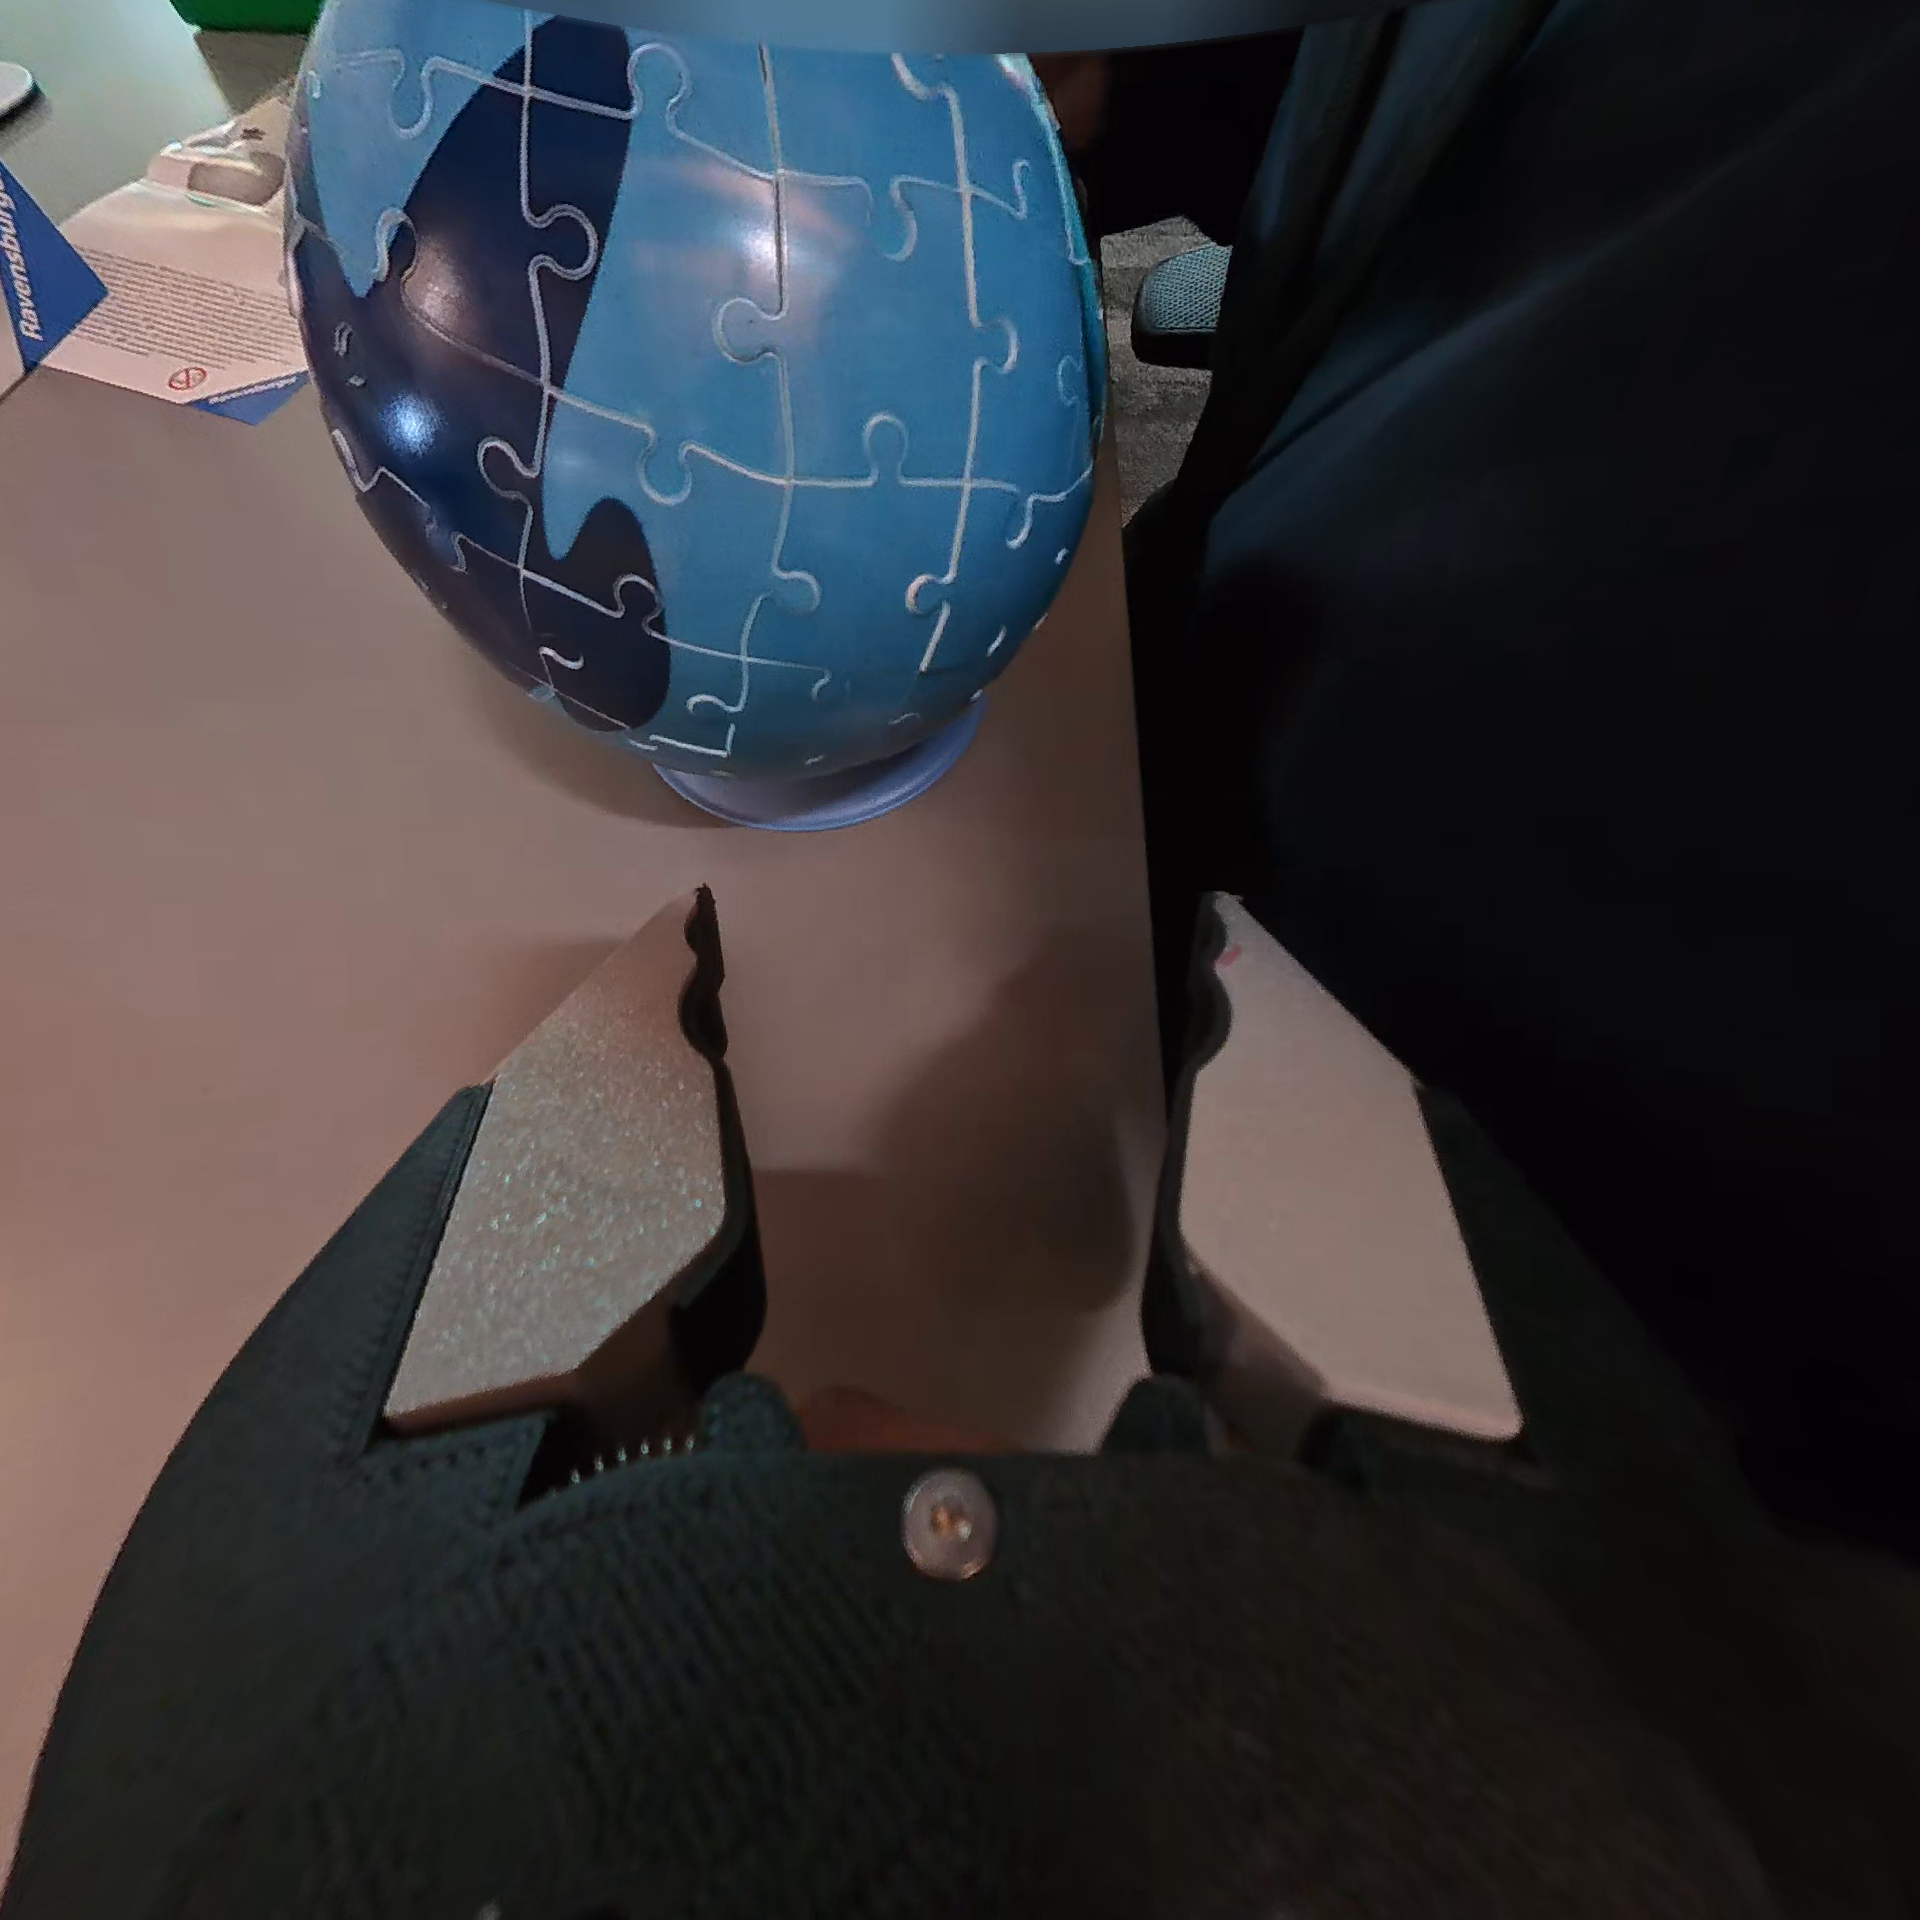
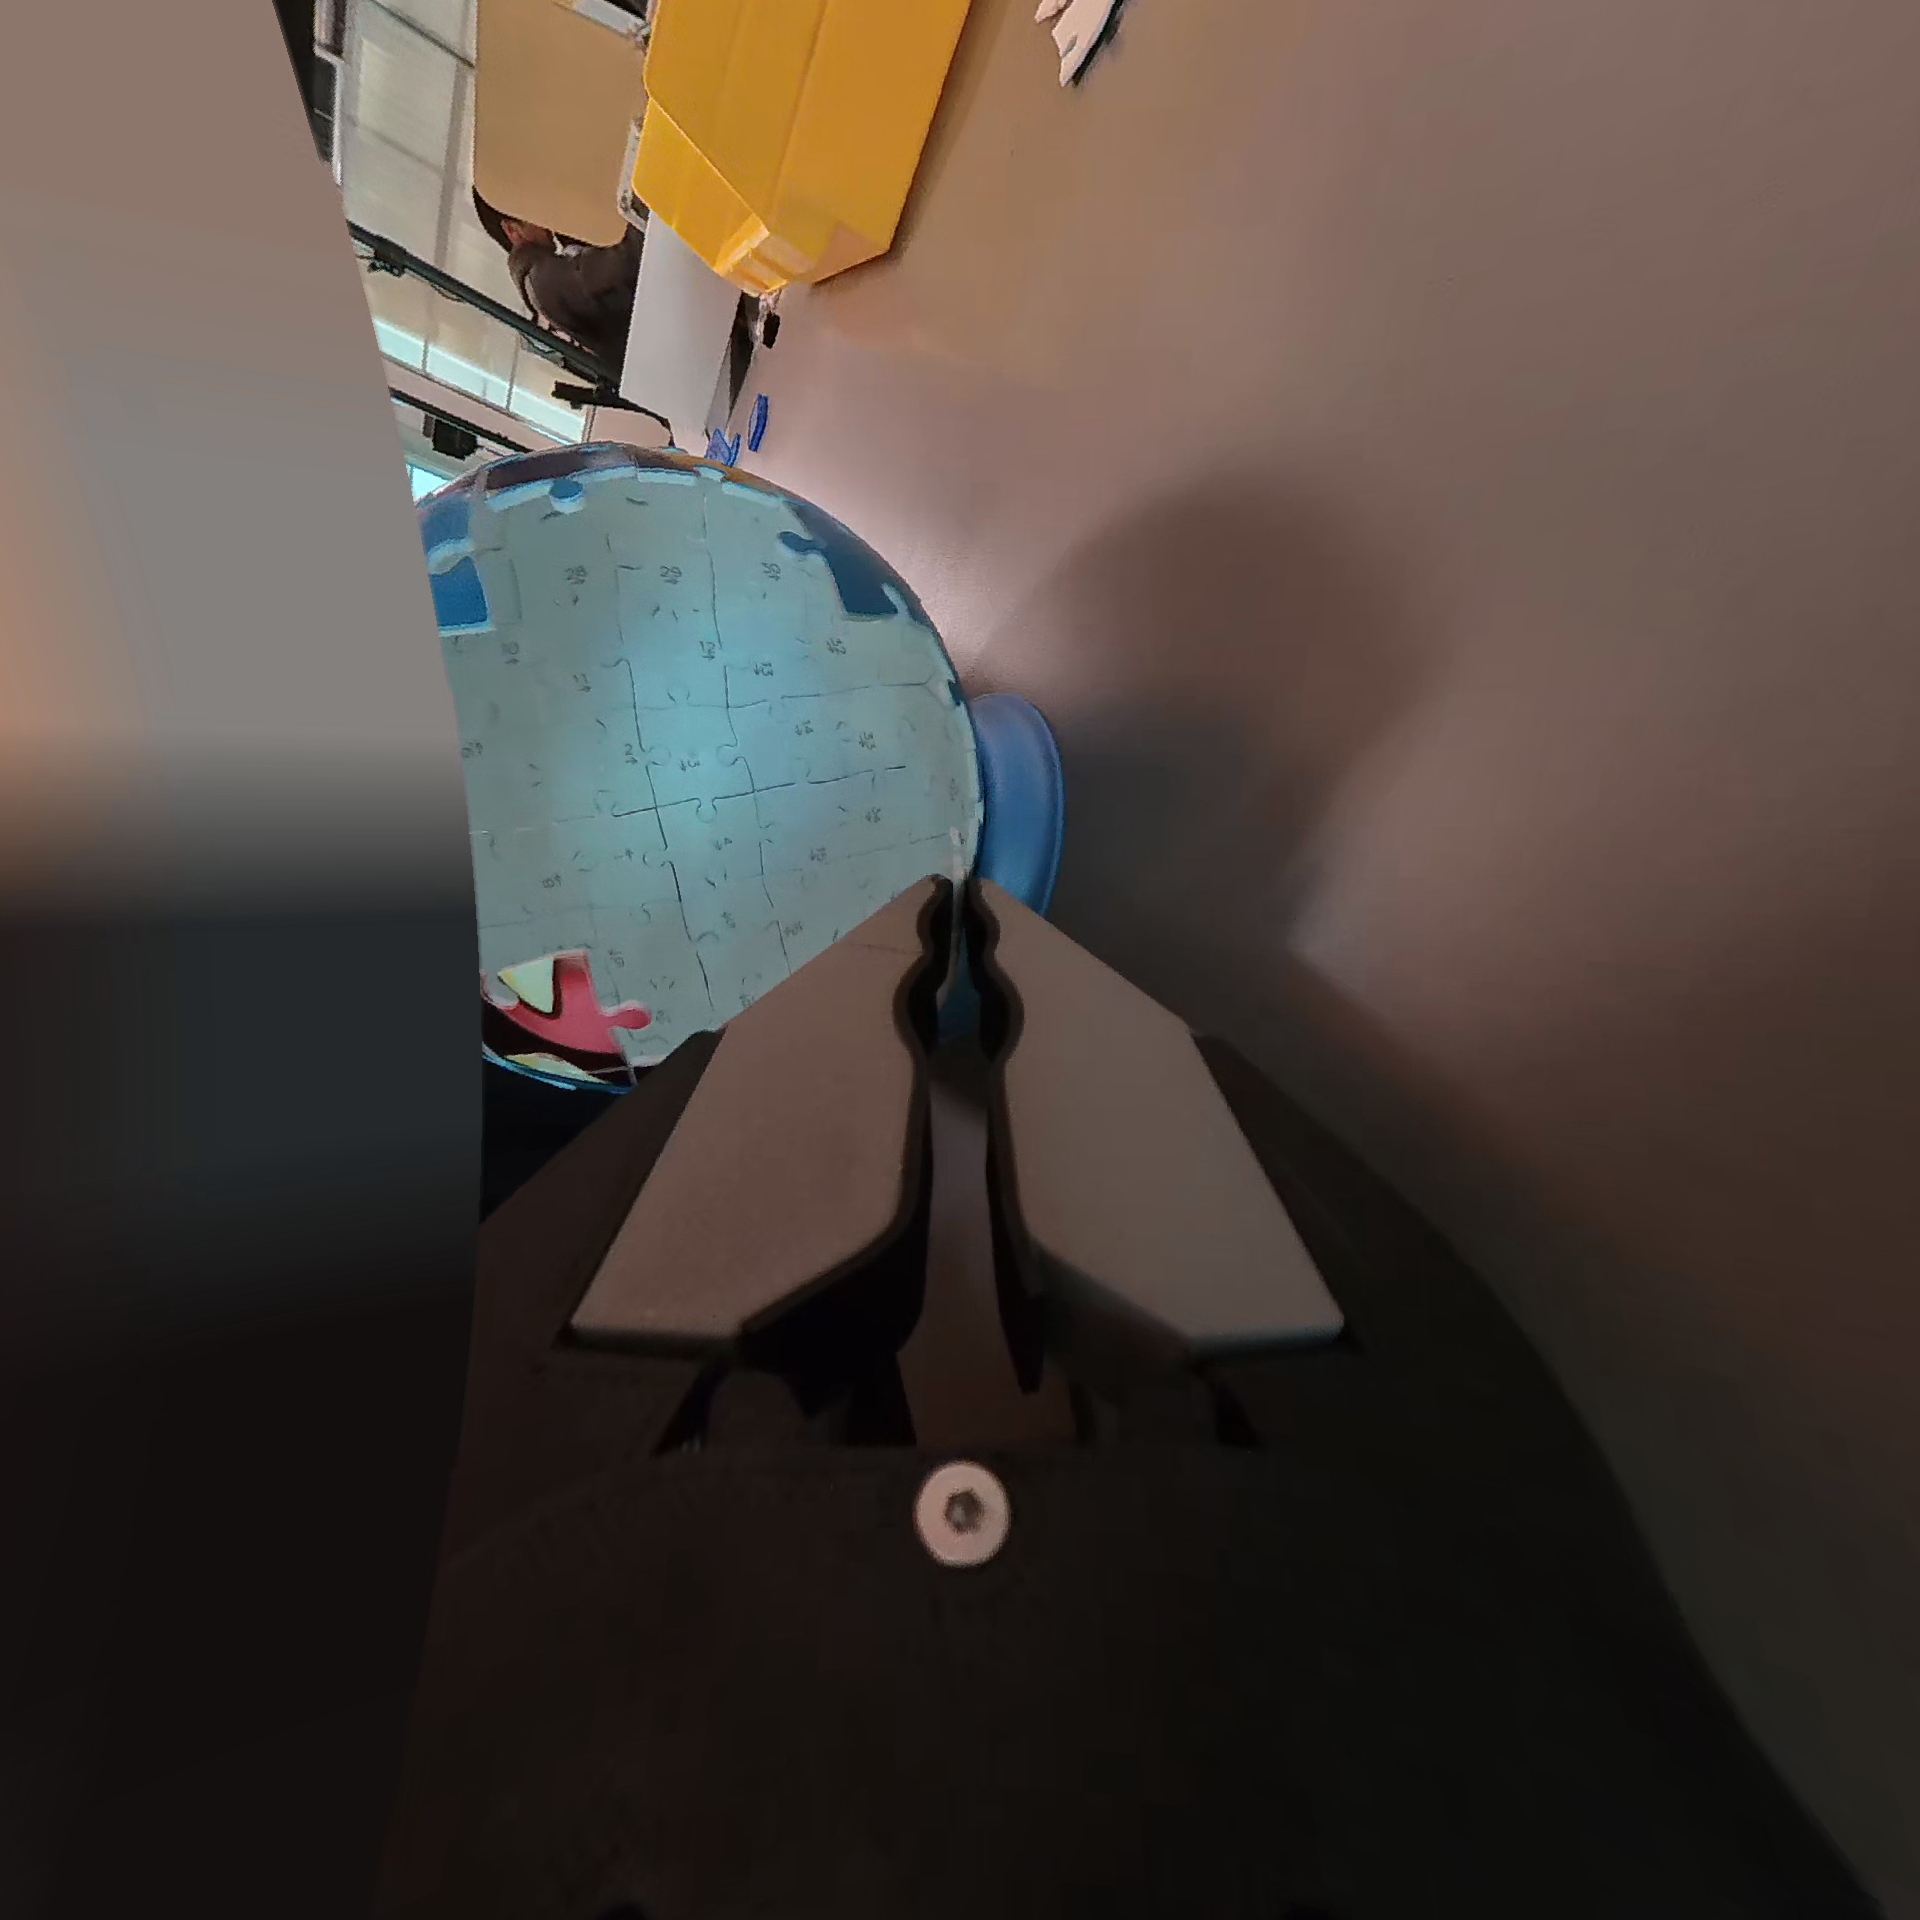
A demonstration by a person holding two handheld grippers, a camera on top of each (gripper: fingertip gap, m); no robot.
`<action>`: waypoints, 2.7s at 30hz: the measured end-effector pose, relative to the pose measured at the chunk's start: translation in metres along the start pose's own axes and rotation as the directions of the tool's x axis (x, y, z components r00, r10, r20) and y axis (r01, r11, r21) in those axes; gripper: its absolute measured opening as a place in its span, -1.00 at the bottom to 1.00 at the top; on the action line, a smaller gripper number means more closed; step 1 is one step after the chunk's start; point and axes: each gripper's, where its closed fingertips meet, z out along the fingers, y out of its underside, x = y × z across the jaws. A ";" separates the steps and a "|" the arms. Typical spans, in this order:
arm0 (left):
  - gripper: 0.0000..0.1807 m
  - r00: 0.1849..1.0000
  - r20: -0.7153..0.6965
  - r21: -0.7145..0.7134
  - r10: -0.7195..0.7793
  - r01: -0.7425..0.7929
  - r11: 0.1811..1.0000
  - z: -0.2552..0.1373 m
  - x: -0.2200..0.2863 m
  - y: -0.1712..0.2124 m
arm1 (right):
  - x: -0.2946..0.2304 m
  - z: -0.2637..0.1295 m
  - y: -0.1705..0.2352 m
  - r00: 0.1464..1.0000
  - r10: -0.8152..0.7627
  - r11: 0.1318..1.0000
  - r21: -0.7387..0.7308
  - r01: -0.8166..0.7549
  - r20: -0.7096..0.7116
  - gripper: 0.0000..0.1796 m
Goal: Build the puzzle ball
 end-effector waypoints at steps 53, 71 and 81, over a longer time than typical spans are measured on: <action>0.15 0.979 -0.088 0.055 0.182 -0.177 0.983 0.024 -0.047 -0.031 | -0.044 0.005 0.045 0.911 -0.317 0.918 0.157 0.365 -0.263 -0.30; 0.12 0.984 0.157 -0.029 0.088 -0.085 0.996 0.013 -0.025 -0.023 | -0.049 0.012 0.035 0.901 -0.375 0.897 0.162 0.412 -0.216 -0.20; 0.07 0.990 0.077 0.038 -0.119 0.116 0.992 -0.014 -0.003 -0.038 | -0.055 -0.003 0.029 0.923 -0.362 0.904 0.192 0.382 -0.133 -0.20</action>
